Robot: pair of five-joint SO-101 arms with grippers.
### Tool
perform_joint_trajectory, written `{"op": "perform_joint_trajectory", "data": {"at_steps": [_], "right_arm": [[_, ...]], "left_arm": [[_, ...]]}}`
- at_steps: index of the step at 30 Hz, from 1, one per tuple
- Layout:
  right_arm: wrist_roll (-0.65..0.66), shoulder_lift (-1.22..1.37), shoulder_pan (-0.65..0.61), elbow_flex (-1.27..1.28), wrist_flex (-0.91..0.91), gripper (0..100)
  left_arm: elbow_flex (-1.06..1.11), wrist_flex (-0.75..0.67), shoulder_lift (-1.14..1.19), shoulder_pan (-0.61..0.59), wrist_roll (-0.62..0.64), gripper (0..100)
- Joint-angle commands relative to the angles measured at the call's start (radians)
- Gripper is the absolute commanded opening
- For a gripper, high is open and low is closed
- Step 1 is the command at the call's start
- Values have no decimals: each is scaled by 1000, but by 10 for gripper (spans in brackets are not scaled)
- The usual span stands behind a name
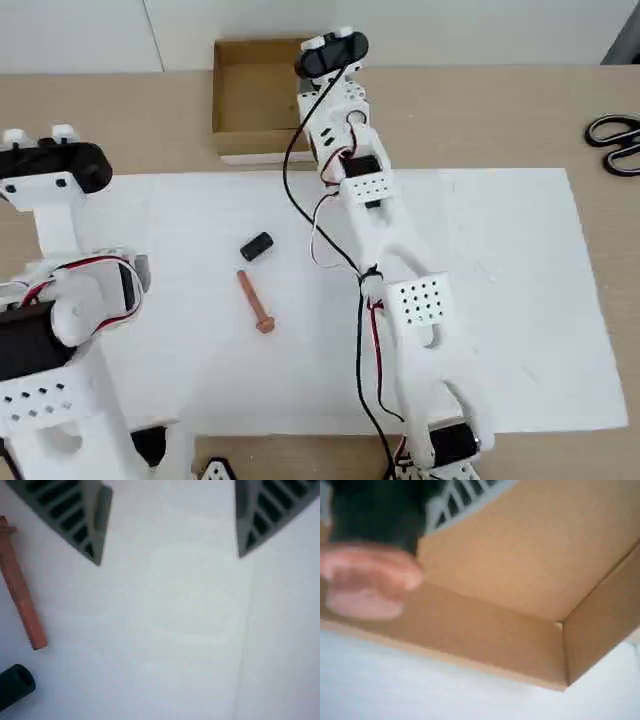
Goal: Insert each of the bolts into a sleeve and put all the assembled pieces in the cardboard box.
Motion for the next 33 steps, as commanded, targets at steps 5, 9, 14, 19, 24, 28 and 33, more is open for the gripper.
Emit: {"op": "perform_joint_trajectory", "data": {"at_steps": [5,9,14,19,24,28,33], "right_arm": [[6,-7,-13,-109,-25,100],[6,-12,-13,-109,24,190],[5,-13,-13,-126,36,191],[6,-13,-13,-224,107,191],[-15,-5,-30,-476,403,191],[-74,-4,-35,-598,585,191],[-80,-10,-15,-641,704,191]], "left_arm": [[-4,15,-17,2,6,167],[-4,15,-17,2,6,167],[-4,15,-17,2,6,167],[-4,15,-17,2,6,167],[-4,15,-17,3,6,167],[-4,15,-17,3,5,167],[-4,15,-17,3,5,167]]}}
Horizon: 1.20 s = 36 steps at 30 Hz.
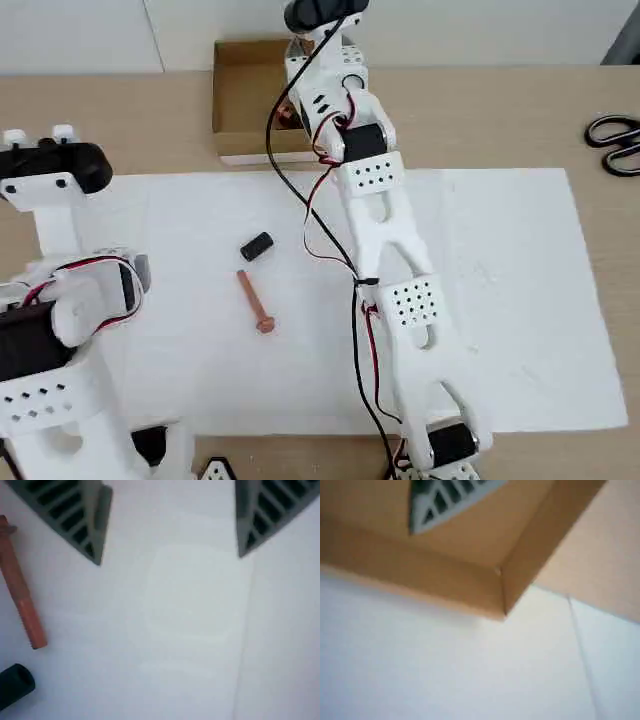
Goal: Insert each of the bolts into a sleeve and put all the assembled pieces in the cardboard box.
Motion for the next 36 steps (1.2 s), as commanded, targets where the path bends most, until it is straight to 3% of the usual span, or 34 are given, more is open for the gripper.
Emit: {"op": "perform_joint_trajectory", "data": {"at_steps": [1,11,18,26,36], "right_arm": [[-9,-30,12,-97,102,191],[-6,-257,-10,-107,704,191],[-11,-271,-35,-109,905,191],[-3,-259,-156,-98,947,192],[100,-312,-292,299,951,191]], "left_arm": [[-4,15,-17,3,5,167],[-2,15,-17,-2,6,167],[-2,15,-17,-3,12,167],[-2,15,-18,-5,55,167],[-2,15,-18,-87,55,167]]}}
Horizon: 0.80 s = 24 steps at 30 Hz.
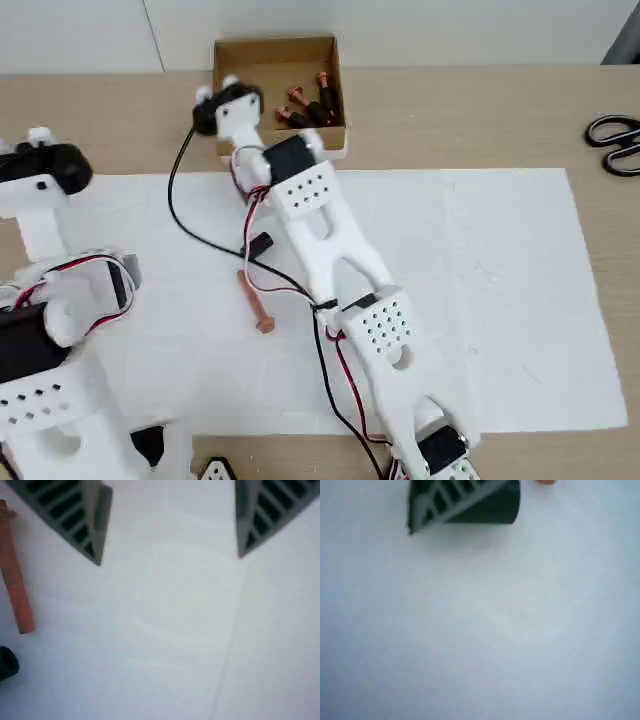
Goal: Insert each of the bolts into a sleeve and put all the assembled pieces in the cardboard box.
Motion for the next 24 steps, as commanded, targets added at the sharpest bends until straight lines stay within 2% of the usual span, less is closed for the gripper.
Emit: {"op": "perform_joint_trajectory", "data": {"at_steps": [1,12,14,20,24], "right_arm": [[17,-137,-28,94,12,191],[-17,-298,-99,285,8,191],[17,-302,-101,310,8,190],[365,-306,-97,381,19,190],[551,-349,-94,393,18,190]], "left_arm": [[-2,15,-18,-32,6,167],[-1,12,-17,-32,6,167],[8,12,-17,-32,6,167],[30,11,-17,-35,6,167],[30,11,-17,-35,6,167]]}}
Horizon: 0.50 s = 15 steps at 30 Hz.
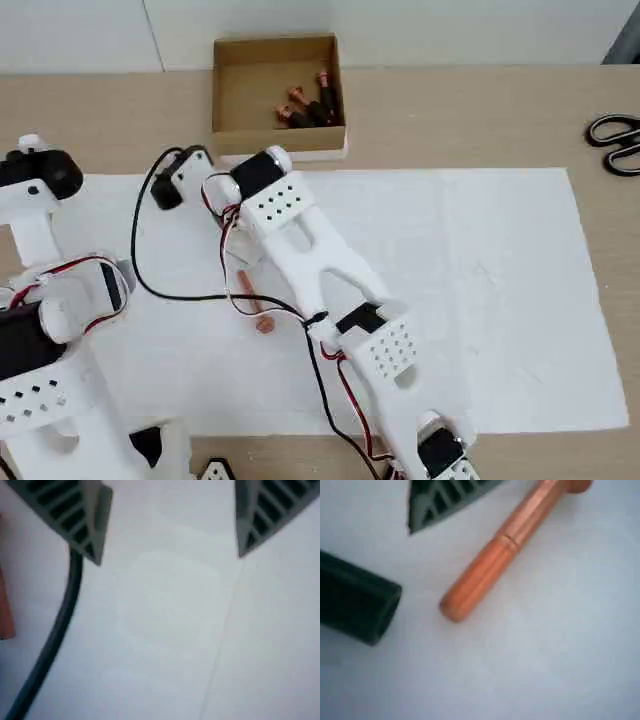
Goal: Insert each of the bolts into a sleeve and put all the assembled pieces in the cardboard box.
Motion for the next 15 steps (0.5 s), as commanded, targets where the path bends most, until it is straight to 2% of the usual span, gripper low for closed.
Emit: {"op": "perform_joint_trajectory", "data": {"at_steps": [1,5,15], "right_arm": [[172,-117,2,-5,7,190],[295,-124,-1,-5,4,190],[483,-27,-2,2,-4,193]], "left_arm": [[-4,11,-17,-3,6,167],[-4,11,-17,-3,6,167],[-4,11,-17,-2,6,167]]}}
